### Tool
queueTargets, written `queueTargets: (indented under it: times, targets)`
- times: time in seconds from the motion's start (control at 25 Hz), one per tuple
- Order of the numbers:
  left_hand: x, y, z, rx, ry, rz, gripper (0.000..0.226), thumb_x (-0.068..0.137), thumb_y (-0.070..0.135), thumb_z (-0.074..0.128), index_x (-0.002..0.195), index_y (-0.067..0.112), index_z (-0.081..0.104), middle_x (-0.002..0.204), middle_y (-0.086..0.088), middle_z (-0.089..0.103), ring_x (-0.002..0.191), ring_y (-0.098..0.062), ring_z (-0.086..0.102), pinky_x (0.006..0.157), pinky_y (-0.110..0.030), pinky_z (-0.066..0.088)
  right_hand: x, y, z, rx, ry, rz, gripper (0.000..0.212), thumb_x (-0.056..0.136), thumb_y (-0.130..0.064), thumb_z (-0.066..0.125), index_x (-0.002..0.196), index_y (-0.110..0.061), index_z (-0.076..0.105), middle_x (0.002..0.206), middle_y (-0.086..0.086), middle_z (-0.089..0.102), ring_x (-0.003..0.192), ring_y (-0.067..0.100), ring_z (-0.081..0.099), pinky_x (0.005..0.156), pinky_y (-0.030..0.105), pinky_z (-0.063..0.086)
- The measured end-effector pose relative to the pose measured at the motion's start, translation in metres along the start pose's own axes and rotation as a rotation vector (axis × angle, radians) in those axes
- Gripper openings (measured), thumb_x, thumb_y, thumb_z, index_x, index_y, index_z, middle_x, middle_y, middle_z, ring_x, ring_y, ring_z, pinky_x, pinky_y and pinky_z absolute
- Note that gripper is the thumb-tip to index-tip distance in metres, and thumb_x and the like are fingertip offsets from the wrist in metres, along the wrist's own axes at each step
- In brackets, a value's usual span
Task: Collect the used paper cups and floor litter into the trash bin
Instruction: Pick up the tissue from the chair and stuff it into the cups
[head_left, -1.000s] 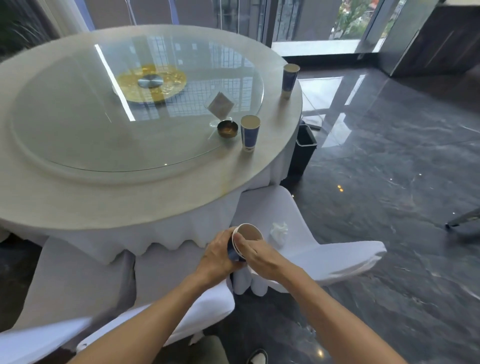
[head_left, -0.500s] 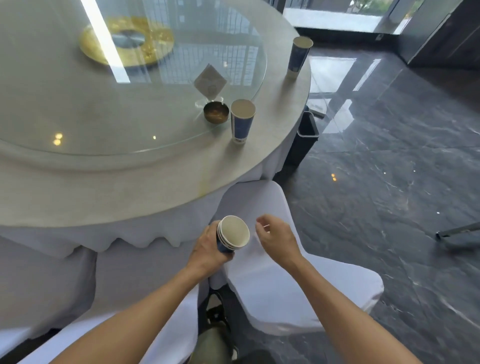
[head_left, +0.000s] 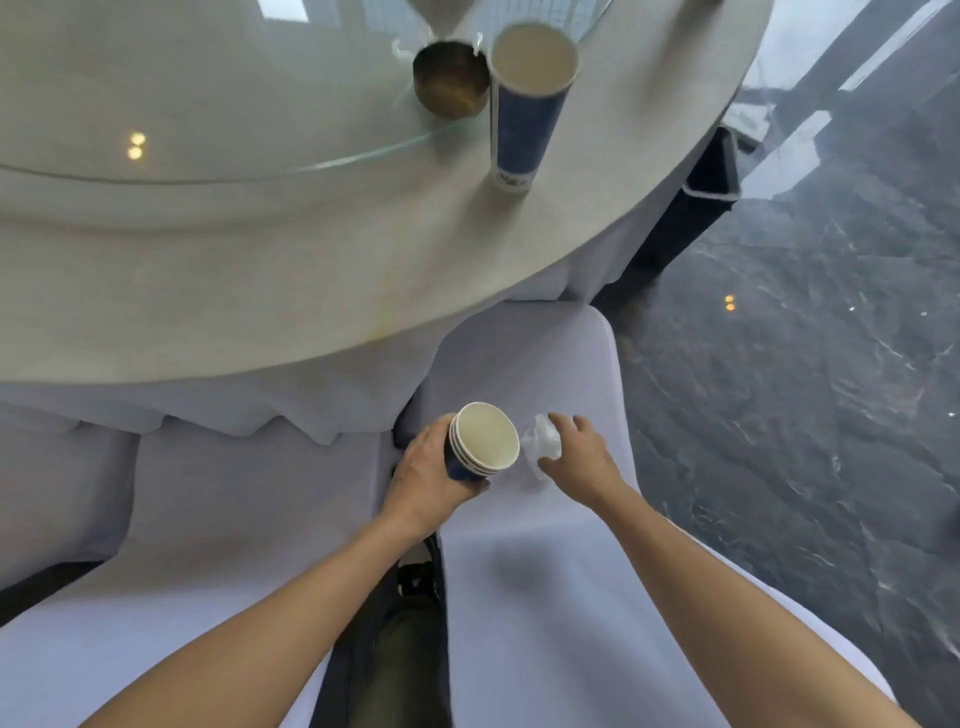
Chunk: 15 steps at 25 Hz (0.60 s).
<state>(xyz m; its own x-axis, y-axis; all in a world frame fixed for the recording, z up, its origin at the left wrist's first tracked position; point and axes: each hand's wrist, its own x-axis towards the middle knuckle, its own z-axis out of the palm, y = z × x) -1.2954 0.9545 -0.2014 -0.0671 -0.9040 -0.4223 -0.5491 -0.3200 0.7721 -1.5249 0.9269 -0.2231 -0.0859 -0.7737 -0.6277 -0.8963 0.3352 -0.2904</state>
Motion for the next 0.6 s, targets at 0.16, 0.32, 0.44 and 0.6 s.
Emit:
queueTargets:
  times: [0.16,0.32,0.44,0.6]
  targets:
    - [0.026,-0.032,0.034,-0.006,0.003,-0.026,0.088,0.065,0.024,0.095,0.141,0.024,0.052,0.14,0.003,0.058,0.131,-0.017,0.052,0.108,-0.039,0.047,0.056,0.028,0.056,-0.138,-0.042,-0.06,0.067,0.094,-0.018,0.066,0.154,-0.022,0.037,0.159,0.014,0.033,0.144,0.038,0.034,0.103,0.051,0.049]
    - [0.038,-0.061,0.057,-0.012,0.003,-0.07,0.088,0.062,0.034,0.092,0.139,0.032,0.049,0.137,0.005,0.059,0.129,-0.019,0.055,0.106,-0.045,0.049,0.091,0.049,0.101,-0.218,-0.083,-0.124,0.063,0.092,-0.003,0.061,0.149,-0.019,0.041,0.151,0.016,0.035,0.137,0.043,0.038,0.09,0.05,0.053]
    - [0.037,-0.07,0.066,0.002,-0.007,-0.105,0.087,0.062,0.033,0.092,0.138,0.031,0.05,0.135,0.005,0.06,0.127,-0.019,0.055,0.105,-0.045,0.05,0.101,0.065,0.117,-0.205,-0.083,-0.142,0.053,0.09,0.002,0.053,0.139,-0.016,0.052,0.132,0.015,0.049,0.121,0.043,0.049,0.078,0.043,0.051]
    - [0.029,-0.069,0.065,0.009,-0.029,-0.126,0.087,0.063,0.032,0.093,0.137,0.034,0.049,0.134,0.008,0.058,0.127,-0.017,0.054,0.106,-0.043,0.05,0.09,0.067,0.099,-0.091,-0.093,-0.031,0.021,0.09,-0.005,0.049,0.105,-0.006,0.064,0.107,0.014,0.065,0.098,0.038,0.064,0.075,0.036,0.05]
